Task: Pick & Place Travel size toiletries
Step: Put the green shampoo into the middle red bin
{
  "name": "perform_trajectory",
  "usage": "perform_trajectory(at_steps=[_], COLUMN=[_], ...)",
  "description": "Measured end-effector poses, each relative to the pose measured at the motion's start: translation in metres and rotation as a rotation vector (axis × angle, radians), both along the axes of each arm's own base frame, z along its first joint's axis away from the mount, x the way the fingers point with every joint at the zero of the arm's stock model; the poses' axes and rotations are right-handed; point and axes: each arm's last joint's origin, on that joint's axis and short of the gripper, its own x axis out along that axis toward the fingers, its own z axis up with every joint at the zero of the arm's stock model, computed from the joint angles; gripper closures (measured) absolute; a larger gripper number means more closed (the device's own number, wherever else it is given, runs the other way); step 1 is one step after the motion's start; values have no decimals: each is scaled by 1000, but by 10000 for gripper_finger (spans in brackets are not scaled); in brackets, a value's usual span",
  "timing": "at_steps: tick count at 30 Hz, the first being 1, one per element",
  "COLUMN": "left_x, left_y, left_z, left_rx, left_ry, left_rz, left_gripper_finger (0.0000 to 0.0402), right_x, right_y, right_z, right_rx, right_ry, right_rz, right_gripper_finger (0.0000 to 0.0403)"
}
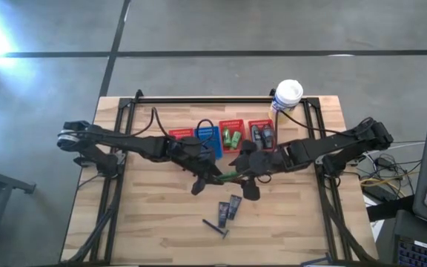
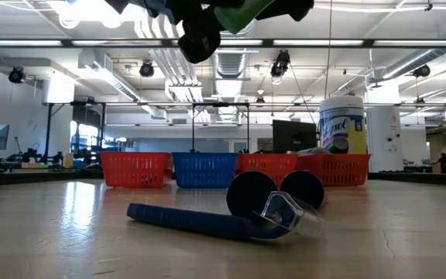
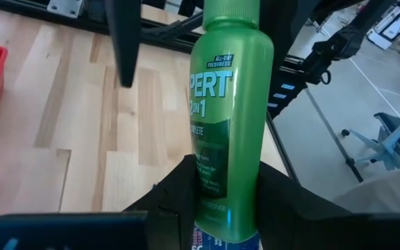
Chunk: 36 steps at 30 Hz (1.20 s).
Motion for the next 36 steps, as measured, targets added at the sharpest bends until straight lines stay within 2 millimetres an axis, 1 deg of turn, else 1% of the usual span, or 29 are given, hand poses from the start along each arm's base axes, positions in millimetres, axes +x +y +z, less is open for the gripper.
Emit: perform_trajectory(at_steps=[4, 7, 12, 16, 17, 19, 21, 23, 26, 28, 31, 36], left_x=[0, 0, -1, -2, -3, -6, -12, -19, -33, -41, -52, -71], left_y=[1, 1, 2, 3, 4, 5, 6, 7, 6, 4, -2, -5], left_z=[-2, -2, -4, -5, -6, -8, -12, -12, -10, -6, 0, 1], left_rx=[3, 5, 44, 59, 59, 58, 72, 108, 182, 225, 235, 217], left_ry=[7, 12, 19, 39, 60, 107, 176, 226, 293, 293, 264, 236], left_rz=[6, 9, 49, 88, 104, 136, 172, 230, 345, 396, 439, 499], left_gripper_finger=[290, 289, 285, 256, 245, 222, 199, 179, 154, 144, 138, 137], right_x=[2, 5, 9, 8, 8, 5, 1, -3, -12, -13, -4, 21], right_y=[-5, -9, -16, -18, -20, -22, -25, -31, -46, -56, -73, -105], right_z=[-2, -5, -8, -8, -8, -8, -9, -12, -19, -28, -49, -84], right_rx=[26, 81, 167, 175, 172, 159, 129, 96, 79, 104, 140, 143], right_ry=[11, 25, 51, 49, 49, 63, 85, 110, 147, 130, 89, 51], right_rz=[2, -14, -32, -69, -89, -138, -216, -338, -617, -779, -928, -1040], right_gripper_finger=[166, 190, 250, 301, 307, 307, 307, 307, 297, 293, 294, 299])
